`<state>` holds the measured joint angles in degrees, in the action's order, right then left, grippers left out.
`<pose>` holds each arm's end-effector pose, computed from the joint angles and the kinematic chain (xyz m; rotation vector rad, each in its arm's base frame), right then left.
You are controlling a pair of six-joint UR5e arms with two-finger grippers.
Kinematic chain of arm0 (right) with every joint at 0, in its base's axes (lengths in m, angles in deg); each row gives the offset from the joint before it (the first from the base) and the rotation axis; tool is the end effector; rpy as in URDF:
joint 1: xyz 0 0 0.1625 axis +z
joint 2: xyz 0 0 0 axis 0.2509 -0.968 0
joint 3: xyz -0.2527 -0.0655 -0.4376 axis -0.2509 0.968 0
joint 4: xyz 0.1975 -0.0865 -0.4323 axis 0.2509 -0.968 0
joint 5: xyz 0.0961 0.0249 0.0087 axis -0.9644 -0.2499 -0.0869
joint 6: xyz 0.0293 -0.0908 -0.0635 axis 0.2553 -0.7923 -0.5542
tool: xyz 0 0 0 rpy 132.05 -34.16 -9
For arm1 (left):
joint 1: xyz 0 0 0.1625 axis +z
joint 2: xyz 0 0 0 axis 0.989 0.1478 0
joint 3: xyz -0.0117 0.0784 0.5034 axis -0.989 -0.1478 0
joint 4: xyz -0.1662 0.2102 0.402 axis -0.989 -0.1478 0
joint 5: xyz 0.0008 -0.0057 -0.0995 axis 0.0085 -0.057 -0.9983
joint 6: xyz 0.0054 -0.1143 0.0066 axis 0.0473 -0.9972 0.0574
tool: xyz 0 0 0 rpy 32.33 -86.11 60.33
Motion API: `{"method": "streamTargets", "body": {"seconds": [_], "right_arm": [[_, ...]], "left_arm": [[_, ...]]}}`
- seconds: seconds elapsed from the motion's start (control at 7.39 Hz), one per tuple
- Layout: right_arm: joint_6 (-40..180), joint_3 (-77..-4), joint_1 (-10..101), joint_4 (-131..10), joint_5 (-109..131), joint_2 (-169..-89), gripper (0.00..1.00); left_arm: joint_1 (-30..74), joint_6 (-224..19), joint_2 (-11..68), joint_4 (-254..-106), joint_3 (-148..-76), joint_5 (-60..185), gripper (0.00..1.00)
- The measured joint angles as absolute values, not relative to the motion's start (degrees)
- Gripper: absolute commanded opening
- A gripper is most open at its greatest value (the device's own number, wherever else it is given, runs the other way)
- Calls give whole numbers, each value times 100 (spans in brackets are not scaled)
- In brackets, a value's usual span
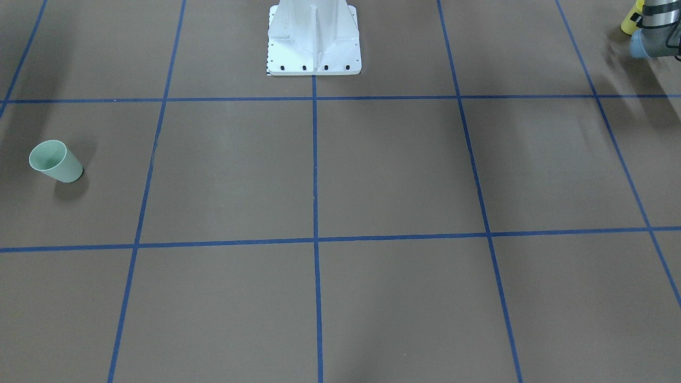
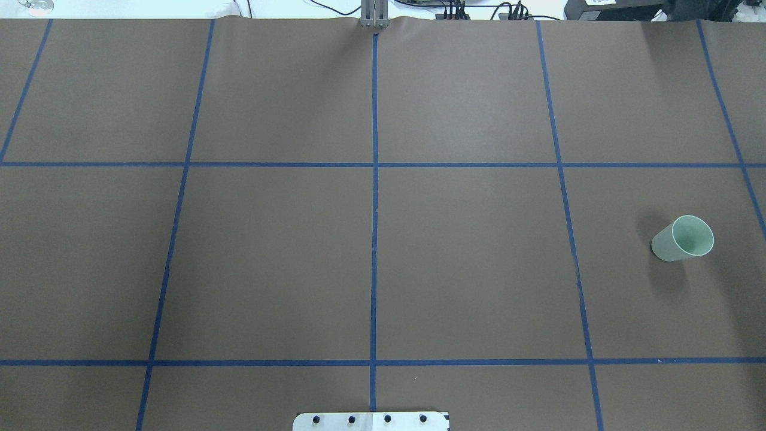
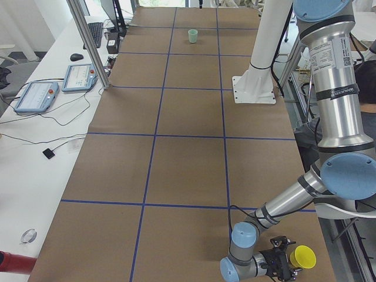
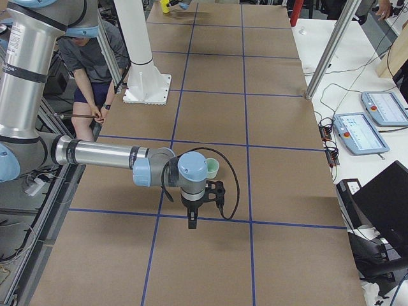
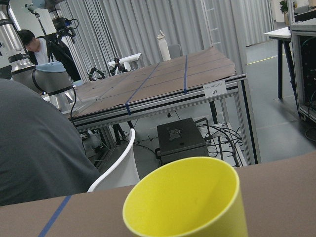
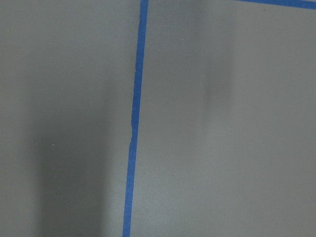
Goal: Transfer and stack yellow cup on green cup
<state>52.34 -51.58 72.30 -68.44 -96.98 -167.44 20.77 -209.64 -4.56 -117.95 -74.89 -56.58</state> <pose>0.0360 -0.4066 0.7680 -0.0005 -0.7120 -0.0777 0.0187 -0.1245 1.1178 -1.2462 -1.3976 -1.8576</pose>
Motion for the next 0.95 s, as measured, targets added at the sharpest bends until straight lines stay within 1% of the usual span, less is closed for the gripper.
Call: {"method": "streamTargets", "body": {"seconds": [0.27,0.95], "right_arm": [[5229,-5177,7231,-6845,-9698,-16763,99],[5231,-5184,7231,-6848,-9698,-16773,99]], "left_arm": [[2077,-21093,-471,-12021,-7355,-5619,100],[2077,-21182,-468,-12192,-7338,-5826,100]]}}
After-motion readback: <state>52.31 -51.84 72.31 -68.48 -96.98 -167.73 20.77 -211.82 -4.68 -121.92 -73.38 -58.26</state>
